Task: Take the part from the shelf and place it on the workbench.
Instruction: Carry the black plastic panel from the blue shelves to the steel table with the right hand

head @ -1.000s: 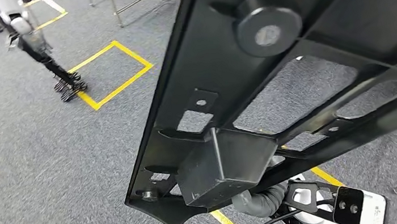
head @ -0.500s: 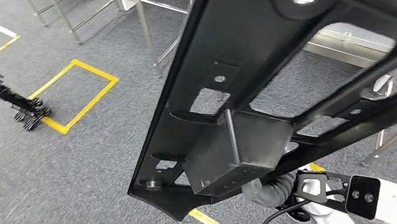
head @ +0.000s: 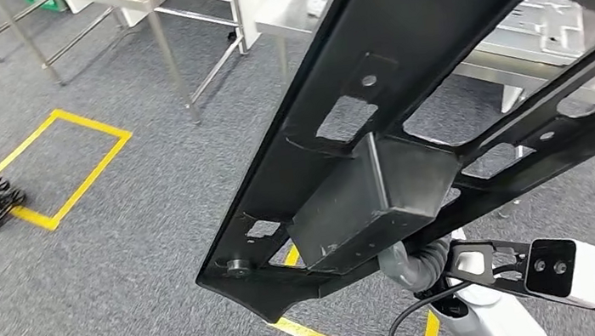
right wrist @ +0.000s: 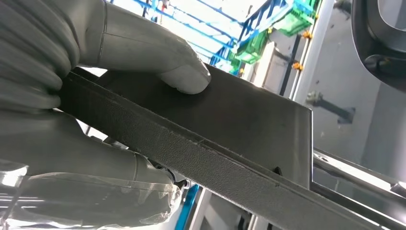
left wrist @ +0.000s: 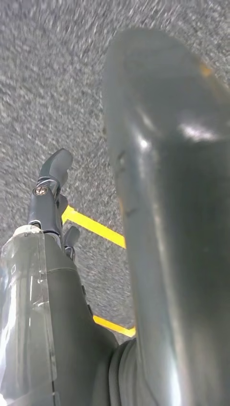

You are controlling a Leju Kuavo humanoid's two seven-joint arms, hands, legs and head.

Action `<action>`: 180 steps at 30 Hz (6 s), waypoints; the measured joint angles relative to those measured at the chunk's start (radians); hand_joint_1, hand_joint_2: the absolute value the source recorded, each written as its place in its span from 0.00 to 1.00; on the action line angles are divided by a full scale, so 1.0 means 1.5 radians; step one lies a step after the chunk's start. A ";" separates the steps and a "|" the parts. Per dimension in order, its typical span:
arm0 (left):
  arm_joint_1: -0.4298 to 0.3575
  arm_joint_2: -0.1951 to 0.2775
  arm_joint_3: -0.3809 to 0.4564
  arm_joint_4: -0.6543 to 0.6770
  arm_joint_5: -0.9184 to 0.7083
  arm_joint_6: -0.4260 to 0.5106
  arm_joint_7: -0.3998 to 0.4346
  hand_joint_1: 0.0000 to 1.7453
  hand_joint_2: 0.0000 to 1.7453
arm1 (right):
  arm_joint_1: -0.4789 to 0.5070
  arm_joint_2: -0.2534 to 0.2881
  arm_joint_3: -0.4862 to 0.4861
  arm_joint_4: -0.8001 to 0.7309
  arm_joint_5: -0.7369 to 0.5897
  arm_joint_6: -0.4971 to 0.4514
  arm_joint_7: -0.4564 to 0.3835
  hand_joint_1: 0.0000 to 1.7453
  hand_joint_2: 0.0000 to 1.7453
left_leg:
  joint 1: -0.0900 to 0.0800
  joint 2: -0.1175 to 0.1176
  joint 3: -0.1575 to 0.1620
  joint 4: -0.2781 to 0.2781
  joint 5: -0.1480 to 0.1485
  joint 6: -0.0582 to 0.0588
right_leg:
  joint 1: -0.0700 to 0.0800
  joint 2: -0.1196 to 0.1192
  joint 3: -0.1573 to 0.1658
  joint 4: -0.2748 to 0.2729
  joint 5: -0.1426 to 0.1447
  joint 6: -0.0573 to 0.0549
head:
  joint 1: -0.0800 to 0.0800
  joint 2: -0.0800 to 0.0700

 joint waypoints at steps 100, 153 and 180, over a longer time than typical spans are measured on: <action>-0.001 0.009 0.018 0.000 0.033 -0.045 -0.007 0.00 0.00 | -0.120 -0.057 0.077 0.058 -0.057 -0.159 0.023 0.97 1.00 | 0.006 -0.052 -0.076 0.148 -0.065 -0.028 | -0.004 0.039 0.016 -0.016 -0.008 -0.025 | 0.000 0.000; 0.007 0.003 0.030 0.000 0.050 -0.040 -0.011 0.00 0.00 | -0.052 -0.040 0.048 0.037 -0.013 -0.114 0.003 0.97 1.00 | -0.002 -0.056 0.018 -0.002 -0.013 0.007 | -0.003 0.039 -0.020 0.003 0.015 0.001 | 0.000 0.000; 0.009 0.000 0.030 0.000 0.051 -0.043 -0.009 0.00 0.00 | 0.022 0.003 -0.013 0.003 0.034 -0.056 0.009 0.97 1.00 | -0.003 -0.059 0.008 0.004 -0.004 0.021 | -0.004 0.042 -0.067 0.141 -0.072 0.013 | 0.000 0.000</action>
